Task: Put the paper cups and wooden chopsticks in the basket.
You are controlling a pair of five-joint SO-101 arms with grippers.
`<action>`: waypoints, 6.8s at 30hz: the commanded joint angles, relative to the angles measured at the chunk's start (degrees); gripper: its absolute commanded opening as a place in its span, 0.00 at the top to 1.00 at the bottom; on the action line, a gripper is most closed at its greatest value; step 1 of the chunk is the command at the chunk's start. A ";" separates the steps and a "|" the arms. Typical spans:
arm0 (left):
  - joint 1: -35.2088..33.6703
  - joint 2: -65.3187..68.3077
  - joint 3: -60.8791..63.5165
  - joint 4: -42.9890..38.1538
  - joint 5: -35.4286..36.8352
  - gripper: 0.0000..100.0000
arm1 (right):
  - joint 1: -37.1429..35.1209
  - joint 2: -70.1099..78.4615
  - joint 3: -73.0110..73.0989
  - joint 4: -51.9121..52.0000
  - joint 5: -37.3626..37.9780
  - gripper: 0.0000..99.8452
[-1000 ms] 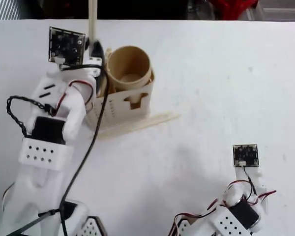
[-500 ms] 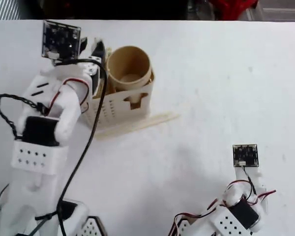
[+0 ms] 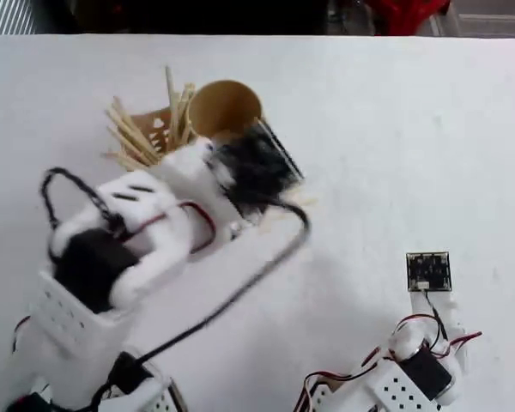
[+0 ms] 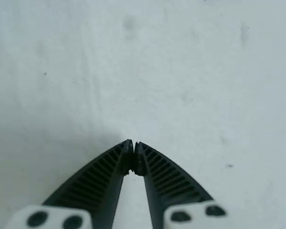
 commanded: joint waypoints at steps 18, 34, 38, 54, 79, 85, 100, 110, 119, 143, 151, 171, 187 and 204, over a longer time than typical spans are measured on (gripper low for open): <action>-0.92 60.88 -10.29 -14.33 -13.45 0.88 | 0.22 -0.84 0.44 0.40 0.18 0.98; -5.05 89.10 -43.78 5.10 -12.92 0.88 | 0.22 -0.84 0.44 0.40 0.18 0.98; -5.14 93.58 -51.43 9.67 -8.88 0.88 | 0.22 -0.84 0.44 0.40 0.18 0.98; -4.44 106.33 -73.32 24.53 -6.51 0.96 | 0.22 -0.84 0.44 0.40 0.18 0.98; 1.54 81.63 -75.25 24.97 0.53 0.98 | 0.13 -0.84 0.53 0.40 0.26 0.98; 3.12 71.43 -75.43 24.44 2.73 0.98 | 0.13 -0.84 0.53 0.40 0.26 0.98; 1.63 33.10 -74.99 11.43 2.81 0.98 | 0.13 -0.84 0.53 0.40 0.26 0.98; -11.65 19.74 -74.81 15.65 9.76 0.98 | 0.22 -0.84 0.53 0.40 0.26 0.98; -14.55 22.11 -74.81 22.51 11.16 0.98 | 0.22 -0.84 0.53 0.40 0.26 0.98; -16.48 27.12 -67.34 24.97 17.93 0.98 | 0.22 -0.84 0.53 0.40 0.26 0.98; -16.48 13.58 -44.75 19.96 17.67 0.98 | 0.22 -0.84 0.53 0.40 0.26 0.98; -26.51 0.75 5.98 -42.99 17.49 0.97 | 0.22 -0.84 0.53 0.40 0.26 0.98; -27.03 -7.34 24.62 -41.14 20.92 0.90 | 0.22 -0.84 0.53 0.40 0.26 0.98; -0.75 -14.55 13.54 -0.62 -0.26 0.91 | 0.22 -0.84 0.53 0.40 0.26 0.98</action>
